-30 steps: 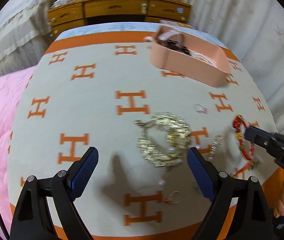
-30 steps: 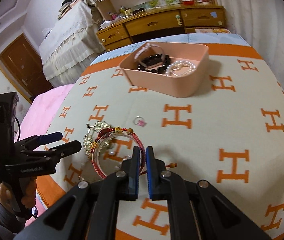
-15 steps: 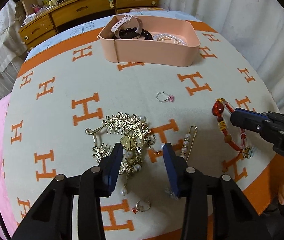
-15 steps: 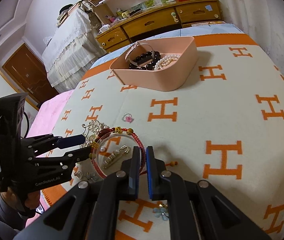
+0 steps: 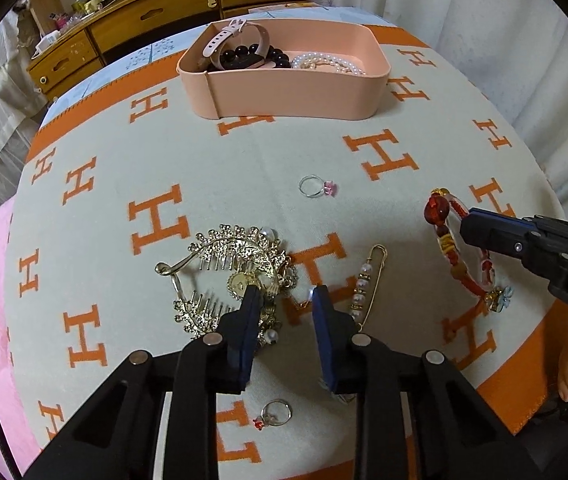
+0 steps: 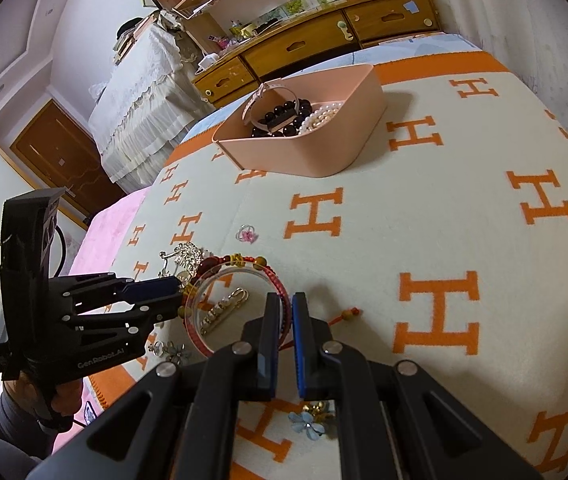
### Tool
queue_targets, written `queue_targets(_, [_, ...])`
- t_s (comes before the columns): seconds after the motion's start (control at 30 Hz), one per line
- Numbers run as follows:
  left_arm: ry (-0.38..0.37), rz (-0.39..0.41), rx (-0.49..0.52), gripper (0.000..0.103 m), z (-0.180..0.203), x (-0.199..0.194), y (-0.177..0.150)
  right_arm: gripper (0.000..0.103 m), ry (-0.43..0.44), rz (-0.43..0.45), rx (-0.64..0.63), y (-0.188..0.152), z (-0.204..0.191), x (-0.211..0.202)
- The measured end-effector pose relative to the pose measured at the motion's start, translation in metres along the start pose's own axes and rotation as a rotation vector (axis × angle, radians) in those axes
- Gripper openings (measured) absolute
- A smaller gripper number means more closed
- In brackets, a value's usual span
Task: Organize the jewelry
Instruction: 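Grasp the red beaded bracelet with the right tool while the left tool grasps the gold hair comb, then carry both pieces into the pink tray and open both tools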
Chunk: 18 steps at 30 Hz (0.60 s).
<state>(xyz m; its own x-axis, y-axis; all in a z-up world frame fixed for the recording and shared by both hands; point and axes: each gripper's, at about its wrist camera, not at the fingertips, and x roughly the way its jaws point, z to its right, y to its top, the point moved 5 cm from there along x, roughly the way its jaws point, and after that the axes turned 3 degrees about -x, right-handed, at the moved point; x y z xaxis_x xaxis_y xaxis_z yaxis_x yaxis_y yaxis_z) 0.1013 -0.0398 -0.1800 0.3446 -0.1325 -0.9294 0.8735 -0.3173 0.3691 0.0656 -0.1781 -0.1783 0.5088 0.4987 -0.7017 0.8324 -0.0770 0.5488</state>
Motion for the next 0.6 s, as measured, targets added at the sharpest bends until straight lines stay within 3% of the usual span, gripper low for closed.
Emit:
queue_targets(0.33, [0.001,-0.009,-0.022,0.02,-0.0072,0.0011,0.0033,0.006,0.005,0.012,0.005,-0.0006,0.0012,-0.0039])
queue_targets(0.47, [0.047,-0.001,-0.002,0.007,-0.0051,0.0022,0.0021,0.006,0.004,0.013,0.006,-0.0007,0.0012,-0.0043])
queue_targets(0.6, [0.062,0.017,0.003,0.006,-0.005,-0.0033,0.0012,0.006,0.006,0.019,0.01,0.0001,0.0013,-0.0063])
